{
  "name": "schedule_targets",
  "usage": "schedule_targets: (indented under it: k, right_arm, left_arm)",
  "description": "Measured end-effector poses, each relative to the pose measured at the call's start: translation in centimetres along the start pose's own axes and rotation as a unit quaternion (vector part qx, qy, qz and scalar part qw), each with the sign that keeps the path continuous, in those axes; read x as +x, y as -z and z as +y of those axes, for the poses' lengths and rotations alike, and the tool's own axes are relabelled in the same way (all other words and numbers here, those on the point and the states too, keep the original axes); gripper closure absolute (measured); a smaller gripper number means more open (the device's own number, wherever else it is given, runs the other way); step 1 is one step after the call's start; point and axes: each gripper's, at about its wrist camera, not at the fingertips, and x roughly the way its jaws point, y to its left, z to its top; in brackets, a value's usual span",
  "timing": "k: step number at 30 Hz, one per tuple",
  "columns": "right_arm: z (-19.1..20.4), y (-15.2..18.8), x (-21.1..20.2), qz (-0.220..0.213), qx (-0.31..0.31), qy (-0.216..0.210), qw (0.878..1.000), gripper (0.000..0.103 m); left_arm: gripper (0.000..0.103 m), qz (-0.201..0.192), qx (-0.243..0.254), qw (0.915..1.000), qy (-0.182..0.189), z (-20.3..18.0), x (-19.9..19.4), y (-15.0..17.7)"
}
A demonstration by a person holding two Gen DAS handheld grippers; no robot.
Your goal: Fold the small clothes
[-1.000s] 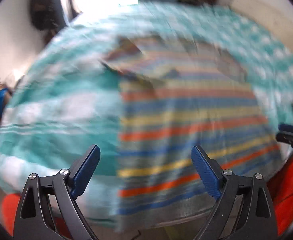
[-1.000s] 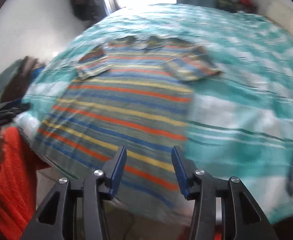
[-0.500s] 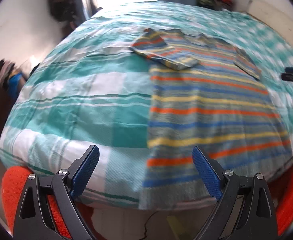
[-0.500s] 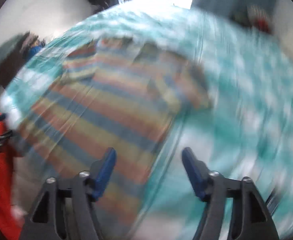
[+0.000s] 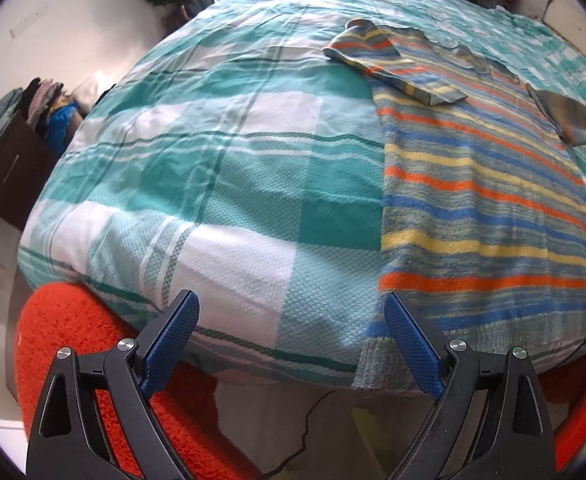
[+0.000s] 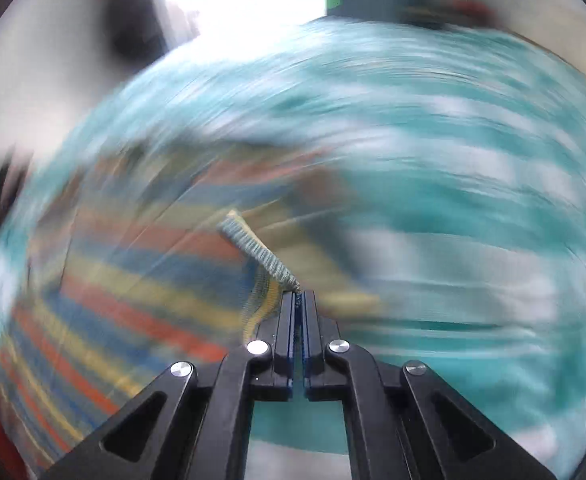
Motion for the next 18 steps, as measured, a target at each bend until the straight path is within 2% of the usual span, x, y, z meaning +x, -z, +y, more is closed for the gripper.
schedule_targets:
  k: [1,2,5,10,14,18]
  right_arm:
    - [-4.5,-0.1,-1.0,-0.007,0.057,0.026,0.998,0.101]
    - [-7.1,0.0,-1.4,-0.006,0.086,0.039,0.995,0.101]
    - [-12.3,1.3,-1.3,0.018,0.128,0.063,0.990,0.101]
    - [-13.4,3.2,-0.1,0.045,0.130,0.062,0.989,0.101]
    - [-13.9,4.7,0.5,0.051,0.165,0.066,0.983,0.101]
    - [-15.5,5.2,-0.6,0.034,0.223,0.008,0.974,0.098]
  left_arm:
    - [0.008,0.003,0.000,1.0000,0.000,-0.1,0.1,0.0]
    - [0.008,0.007,0.001,1.0000,0.002,-0.3,0.3,0.0]
    - [0.009,0.018,0.009,0.9998,0.006,-1.2,0.8,0.0]
    - [0.009,0.018,0.033,0.9993,0.002,-2.8,0.3,0.0]
    - [0.009,0.019,0.038,0.9991,-0.002,-2.9,0.0,0.2]
    - [0.009,0.027,0.033,0.9991,-0.002,-2.6,0.3,0.3]
